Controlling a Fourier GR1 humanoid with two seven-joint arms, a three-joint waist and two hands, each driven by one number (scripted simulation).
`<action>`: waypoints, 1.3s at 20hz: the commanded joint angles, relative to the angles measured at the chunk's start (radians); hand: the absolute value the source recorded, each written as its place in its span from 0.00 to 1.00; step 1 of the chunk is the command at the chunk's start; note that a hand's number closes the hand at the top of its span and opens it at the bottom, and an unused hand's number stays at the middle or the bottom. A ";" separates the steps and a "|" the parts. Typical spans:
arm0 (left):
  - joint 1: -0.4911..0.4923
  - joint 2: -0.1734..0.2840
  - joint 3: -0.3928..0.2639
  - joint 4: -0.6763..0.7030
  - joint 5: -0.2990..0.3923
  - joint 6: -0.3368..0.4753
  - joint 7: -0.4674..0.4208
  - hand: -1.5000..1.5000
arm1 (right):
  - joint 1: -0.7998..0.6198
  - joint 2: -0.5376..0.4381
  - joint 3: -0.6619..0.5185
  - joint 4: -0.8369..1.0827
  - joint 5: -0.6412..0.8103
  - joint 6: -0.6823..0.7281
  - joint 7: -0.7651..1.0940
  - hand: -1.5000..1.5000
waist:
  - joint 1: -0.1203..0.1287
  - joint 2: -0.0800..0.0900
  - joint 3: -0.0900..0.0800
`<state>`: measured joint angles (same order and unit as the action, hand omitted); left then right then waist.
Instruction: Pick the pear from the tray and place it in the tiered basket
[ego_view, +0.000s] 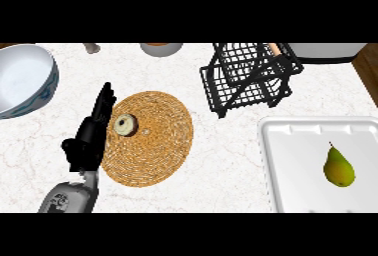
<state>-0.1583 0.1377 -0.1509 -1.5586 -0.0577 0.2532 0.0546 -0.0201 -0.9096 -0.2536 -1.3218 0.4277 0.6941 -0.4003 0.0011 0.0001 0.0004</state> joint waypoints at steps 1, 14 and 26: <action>-0.067 -0.041 0.010 0.109 -0.030 0.008 -0.038 0.50 | -0.092 0.047 0.043 0.100 0.073 -0.018 -0.004 0.00 | 0.002 0.002 0.000; -0.002 -0.040 0.027 -0.005 -0.045 -0.039 0.024 0.50 | -0.110 0.112 0.072 0.219 0.146 -0.037 -0.088 0.00 | 0.002 0.000 0.000; 0.023 -0.072 0.033 0.002 -0.074 -0.038 -0.010 0.50 | -0.144 0.133 0.092 0.231 0.139 0.000 -0.080 0.00 | 0.000 0.000 -0.001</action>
<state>-0.1230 0.0699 -0.1300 -1.5726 -0.1256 0.2193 0.0469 -0.1370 -0.7905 -0.1714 -1.0947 0.5616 0.6244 -0.4728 0.0013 -0.0001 0.0000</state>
